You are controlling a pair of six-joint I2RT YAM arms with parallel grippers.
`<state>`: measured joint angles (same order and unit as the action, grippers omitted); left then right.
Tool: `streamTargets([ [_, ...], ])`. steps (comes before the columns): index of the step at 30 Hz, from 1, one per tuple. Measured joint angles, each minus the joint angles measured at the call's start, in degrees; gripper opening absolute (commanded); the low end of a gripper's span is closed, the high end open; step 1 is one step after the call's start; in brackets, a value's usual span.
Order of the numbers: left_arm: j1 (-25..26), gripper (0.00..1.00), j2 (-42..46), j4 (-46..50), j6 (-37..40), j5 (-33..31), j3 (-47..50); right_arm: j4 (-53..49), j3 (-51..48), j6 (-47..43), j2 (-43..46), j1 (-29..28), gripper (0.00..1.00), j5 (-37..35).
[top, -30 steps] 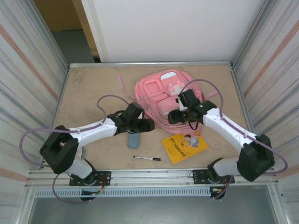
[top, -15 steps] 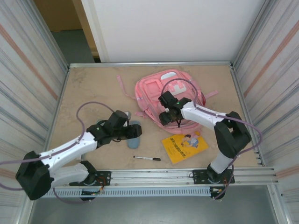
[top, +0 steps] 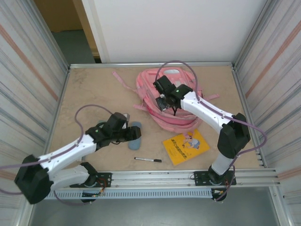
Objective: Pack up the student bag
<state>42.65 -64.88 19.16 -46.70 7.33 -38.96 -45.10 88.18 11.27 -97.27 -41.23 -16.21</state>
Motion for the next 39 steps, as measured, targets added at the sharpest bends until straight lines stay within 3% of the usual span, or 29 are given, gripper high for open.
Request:
streamTargets([
  [6,-1.14,0.61,-15.67,-7.04,1.51,2.97,-11.34,-9.97,12.57,0.02,-0.37,-0.13,0.00,-0.94],
  [12,-4.74,0.59,-23.78,-9.64,1.81,3.34,-15.74,-17.31,21.81,0.07,-4.44,-0.24,0.00,0.85],
  [21,-16.87,0.56,-31.36,-9.22,2.97,5.11,-21.05,-20.96,25.73,0.24,-7.50,-0.33,0.00,1.97],
  [27,-19.39,0.57,-36.06,-3.91,7.39,5.01,-30.73,-20.59,27.04,0.55,-9.53,0.74,0.00,4.50],
  [34,-24.72,0.59,-38.27,-0.79,10.54,5.79,-31.23,-18.21,27.85,3.37,-16.06,0.70,0.04,10.29],
  [37,-27.26,0.56,-42.23,3.23,12.72,8.63,-35.71,-16.35,26.64,5.33,-18.38,-0.07,0.08,11.61],
  [39,-28.28,0.56,-45.90,5.44,14.47,9.81,-40.35,-14.88,24.90,6.75,-18.51,-0.50,0.20,12.07],
])
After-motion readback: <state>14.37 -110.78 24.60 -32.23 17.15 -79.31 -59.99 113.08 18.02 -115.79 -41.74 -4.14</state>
